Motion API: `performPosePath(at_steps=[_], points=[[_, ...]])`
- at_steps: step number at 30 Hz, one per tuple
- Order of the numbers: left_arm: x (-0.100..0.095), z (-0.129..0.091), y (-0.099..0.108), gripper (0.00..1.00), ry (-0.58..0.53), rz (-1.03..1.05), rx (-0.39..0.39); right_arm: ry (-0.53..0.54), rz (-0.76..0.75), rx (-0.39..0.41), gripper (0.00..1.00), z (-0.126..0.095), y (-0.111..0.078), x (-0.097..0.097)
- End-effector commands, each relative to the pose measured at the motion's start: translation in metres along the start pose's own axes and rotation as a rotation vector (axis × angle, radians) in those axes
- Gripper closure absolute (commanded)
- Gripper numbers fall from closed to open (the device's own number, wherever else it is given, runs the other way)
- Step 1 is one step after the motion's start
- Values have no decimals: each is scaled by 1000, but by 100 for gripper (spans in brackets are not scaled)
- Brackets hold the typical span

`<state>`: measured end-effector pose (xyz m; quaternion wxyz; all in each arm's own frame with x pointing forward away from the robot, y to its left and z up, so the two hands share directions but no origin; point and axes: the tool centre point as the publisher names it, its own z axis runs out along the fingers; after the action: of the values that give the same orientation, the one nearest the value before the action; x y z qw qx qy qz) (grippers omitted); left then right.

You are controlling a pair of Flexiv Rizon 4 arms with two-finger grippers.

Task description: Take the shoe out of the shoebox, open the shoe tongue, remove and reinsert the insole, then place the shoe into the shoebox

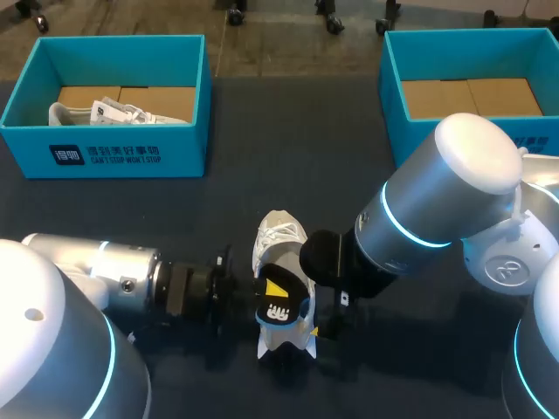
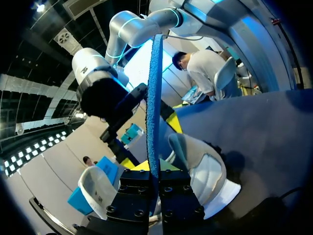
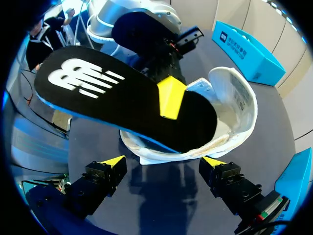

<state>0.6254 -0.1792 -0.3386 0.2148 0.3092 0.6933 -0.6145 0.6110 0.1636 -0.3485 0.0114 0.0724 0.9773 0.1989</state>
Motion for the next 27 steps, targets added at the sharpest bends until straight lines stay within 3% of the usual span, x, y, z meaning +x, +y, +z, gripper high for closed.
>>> performPosePath(at_steps=[1, 8, 10, 12, 15, 18, 27], points=[[0, 7, 4, 100, -7, 3, -28, -2, 0, -2, 0, 2, 0, 1], [1, 1, -6, 100, -24, -13, -17, -2, 0, -2, 0, 2, 0, 1], [1, -1, -12, 76, -28, -10, -7, -2, 0, -2, 0, 2, 0, 1], [0, -2, -17, 71, -30, -5, -1, -2, 0, -2, 0, 2, 0, 1], [-1, -3, -25, 72, -33, 8, 4, -2, 0, -2, 0, 2, 0, 1], [-3, -4, -32, 82, -38, 20, 9, -2, 0, -2, 0, 2, 0, 1], [-4, 3, -41, 76, -21, 40, 30, -2, 0, -2, 0, 2, 0, 1]])
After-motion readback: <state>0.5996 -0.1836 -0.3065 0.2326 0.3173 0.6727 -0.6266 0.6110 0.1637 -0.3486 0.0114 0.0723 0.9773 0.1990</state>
